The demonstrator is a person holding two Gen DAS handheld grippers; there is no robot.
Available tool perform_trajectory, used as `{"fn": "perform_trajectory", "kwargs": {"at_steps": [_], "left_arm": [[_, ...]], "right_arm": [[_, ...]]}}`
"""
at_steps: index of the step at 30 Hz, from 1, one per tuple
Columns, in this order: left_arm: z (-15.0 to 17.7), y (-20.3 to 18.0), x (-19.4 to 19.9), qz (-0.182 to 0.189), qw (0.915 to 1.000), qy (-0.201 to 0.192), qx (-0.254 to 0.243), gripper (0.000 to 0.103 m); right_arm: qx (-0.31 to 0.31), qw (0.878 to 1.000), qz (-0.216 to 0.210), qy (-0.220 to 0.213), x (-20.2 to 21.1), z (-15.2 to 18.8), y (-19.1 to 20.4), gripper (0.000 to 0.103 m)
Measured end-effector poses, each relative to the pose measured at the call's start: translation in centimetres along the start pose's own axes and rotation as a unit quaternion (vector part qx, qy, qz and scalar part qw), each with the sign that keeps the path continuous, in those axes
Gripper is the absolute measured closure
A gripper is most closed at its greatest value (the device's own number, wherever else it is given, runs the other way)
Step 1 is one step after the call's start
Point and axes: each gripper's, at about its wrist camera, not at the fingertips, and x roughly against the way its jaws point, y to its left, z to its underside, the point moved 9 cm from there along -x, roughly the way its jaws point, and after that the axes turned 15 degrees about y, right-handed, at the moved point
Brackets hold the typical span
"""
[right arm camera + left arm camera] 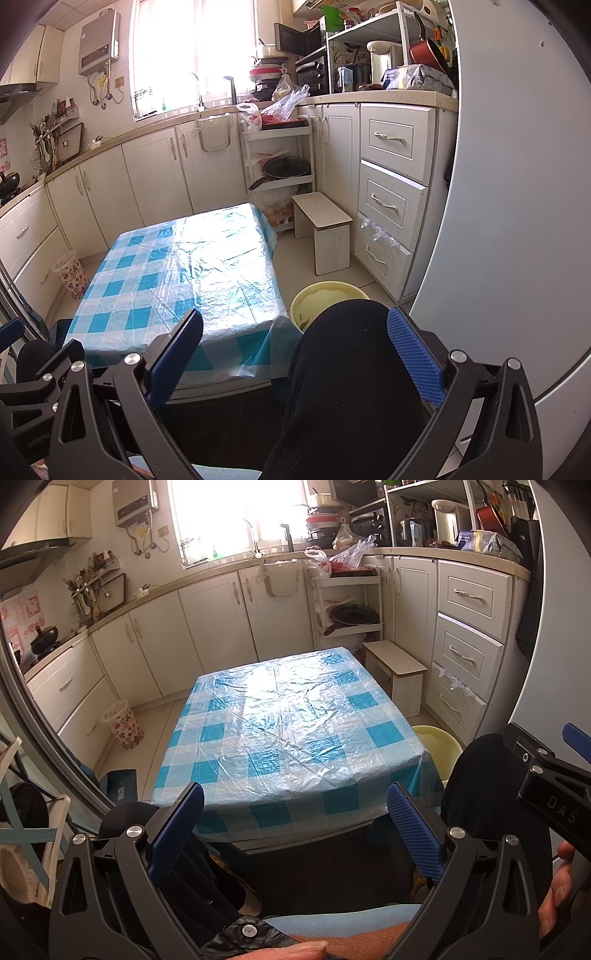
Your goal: Collect trash
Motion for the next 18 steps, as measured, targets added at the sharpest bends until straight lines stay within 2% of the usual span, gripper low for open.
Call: {"fn": "perform_trajectory", "kwargs": {"at_steps": [7, 13, 18], "left_arm": [[0.4, 0.4, 0.9, -0.020, 0.9994, -0.030, 0.002, 0.008], [0.4, 1.1, -0.6, -0.019, 0.9998, -0.006, 0.000, 0.008], [-0.8, 4.0, -2.0, -0.033, 0.9989, 0.007, 0.032, 0.008]], "right_arm": [[0.003, 1.000, -0.002, 0.003, 0.0, 0.2, 0.0, 0.007], [0.011, 1.000, -0.003, 0.003, -0.4, 0.0, 0.0, 0.007], [0.027, 1.000, -0.006, 0.001, -1.2, -0.9, 0.4, 0.007]]}}
